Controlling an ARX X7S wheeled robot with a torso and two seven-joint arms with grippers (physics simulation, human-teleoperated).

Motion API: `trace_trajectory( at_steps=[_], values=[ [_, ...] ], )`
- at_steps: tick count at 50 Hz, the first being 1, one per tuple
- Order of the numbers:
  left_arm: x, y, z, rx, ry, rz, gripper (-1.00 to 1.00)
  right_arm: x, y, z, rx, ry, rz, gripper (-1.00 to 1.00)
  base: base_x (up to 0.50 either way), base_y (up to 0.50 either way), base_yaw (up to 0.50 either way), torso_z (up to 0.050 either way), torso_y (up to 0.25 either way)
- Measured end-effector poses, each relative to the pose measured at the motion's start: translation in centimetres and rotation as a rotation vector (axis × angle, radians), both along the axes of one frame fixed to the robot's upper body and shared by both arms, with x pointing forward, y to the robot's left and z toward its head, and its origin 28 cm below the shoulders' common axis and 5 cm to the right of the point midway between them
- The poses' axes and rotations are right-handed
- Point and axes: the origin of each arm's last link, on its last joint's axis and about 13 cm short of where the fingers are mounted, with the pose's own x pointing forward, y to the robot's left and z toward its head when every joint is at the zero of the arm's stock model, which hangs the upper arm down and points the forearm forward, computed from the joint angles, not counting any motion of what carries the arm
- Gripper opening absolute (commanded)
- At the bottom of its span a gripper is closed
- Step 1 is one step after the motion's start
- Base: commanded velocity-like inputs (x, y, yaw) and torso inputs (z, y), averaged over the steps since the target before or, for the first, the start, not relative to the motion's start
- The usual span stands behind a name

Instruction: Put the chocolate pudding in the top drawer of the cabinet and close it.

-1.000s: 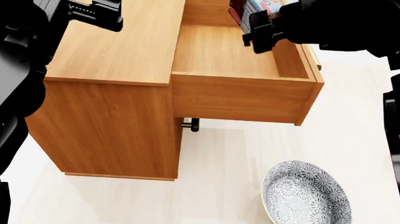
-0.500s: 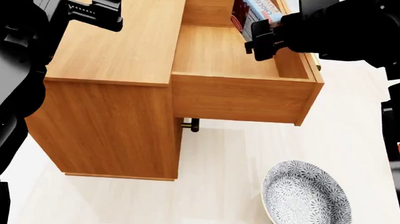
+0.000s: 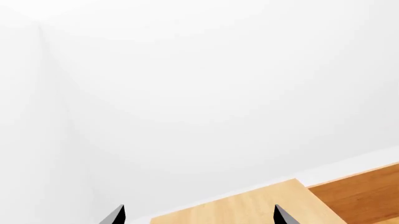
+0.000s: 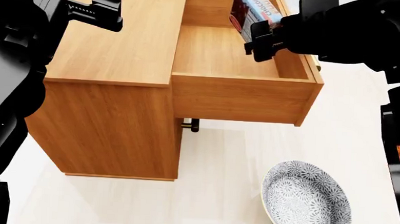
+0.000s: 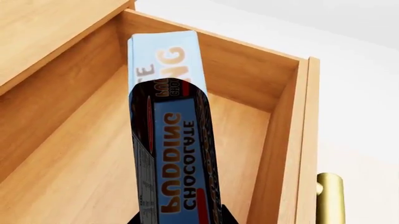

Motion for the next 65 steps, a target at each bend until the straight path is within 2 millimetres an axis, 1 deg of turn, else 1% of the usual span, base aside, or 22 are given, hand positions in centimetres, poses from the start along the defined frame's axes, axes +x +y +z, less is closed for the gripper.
trace_trajectory(
  at_steps=[1,2,18,43,49,65],
  values=[
    [0.0,0.0,0.0,0.000,0.000,0.000,1.00,0.0,0.0,0.0,0.000,0.000,0.000,-1.00,0.00,0.00,0.00,0.000,-0.010],
    [0.0,0.0,0.0,0.000,0.000,0.000,1.00,0.0,0.0,0.0,0.000,0.000,0.000,1.00,0.01,0.00,0.00,0.000,0.000],
    [0.0,0.0,0.0,0.000,0.000,0.000,1.00,-0.1,0.4,0.1,0.023,0.018,0.060,1.00,0.00,0.00,0.00,0.000,-0.006],
    [0.0,0.0,0.0,0.002,-0.001,0.000,1.00,0.0,0.4,0.4,0.024,0.024,0.045,1.00,0.00,0.00,0.00,0.000,-0.004],
    [0.0,0.0,0.0,0.002,-0.002,0.000,1.00,0.0,0.1,0.9,0.016,0.012,0.015,1.00,0.00,0.00,0.00,0.000,0.000],
    [0.0,0.0,0.0,0.003,-0.006,0.000,1.00,-0.2,-0.5,3.1,0.027,-0.047,-0.030,1.00,0.00,0.00,0.00,0.000,0.000]
  ],
)
